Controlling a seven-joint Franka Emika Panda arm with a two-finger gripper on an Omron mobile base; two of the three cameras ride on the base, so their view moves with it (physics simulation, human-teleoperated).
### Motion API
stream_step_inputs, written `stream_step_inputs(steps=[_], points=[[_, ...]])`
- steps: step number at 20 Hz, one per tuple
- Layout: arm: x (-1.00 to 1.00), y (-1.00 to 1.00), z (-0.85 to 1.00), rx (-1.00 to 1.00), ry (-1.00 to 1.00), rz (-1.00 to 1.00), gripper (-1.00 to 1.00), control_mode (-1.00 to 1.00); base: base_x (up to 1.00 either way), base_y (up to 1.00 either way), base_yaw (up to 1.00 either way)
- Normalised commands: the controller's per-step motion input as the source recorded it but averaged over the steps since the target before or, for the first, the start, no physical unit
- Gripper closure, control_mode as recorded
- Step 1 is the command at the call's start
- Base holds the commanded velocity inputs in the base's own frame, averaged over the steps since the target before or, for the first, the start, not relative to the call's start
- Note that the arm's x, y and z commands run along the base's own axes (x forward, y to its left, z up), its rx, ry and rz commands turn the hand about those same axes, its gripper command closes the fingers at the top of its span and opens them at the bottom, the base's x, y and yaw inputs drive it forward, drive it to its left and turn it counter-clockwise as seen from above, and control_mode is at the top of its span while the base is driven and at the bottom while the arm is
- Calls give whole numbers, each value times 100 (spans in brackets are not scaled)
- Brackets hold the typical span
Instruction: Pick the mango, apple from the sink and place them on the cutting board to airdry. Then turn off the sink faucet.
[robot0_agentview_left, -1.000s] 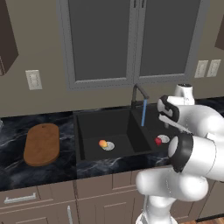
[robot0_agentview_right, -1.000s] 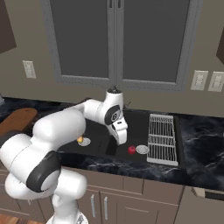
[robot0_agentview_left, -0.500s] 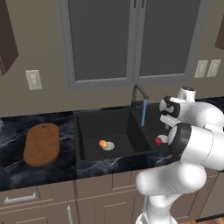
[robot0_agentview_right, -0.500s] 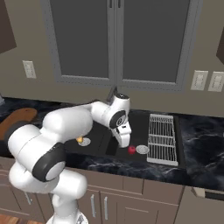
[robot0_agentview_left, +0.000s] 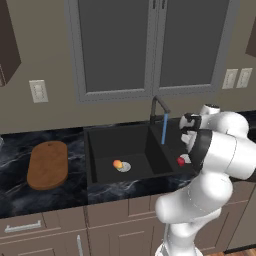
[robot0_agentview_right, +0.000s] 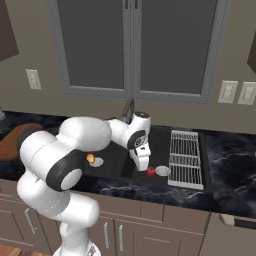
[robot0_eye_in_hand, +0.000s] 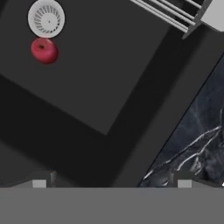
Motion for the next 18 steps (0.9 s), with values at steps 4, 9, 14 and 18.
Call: stream_step_inputs(steps=[4,9,14,18], points=[[21,-5,-27,2,3,-3,-100,-100,0,0,0],[18,-4,-20,1,2,-3,-100,-100,0,0,0],[19,-5,-9,1,1,-2,-100,-100,0,0,0],[18,-4,-10,0,0,-2,-100,-100,0,0,0]])
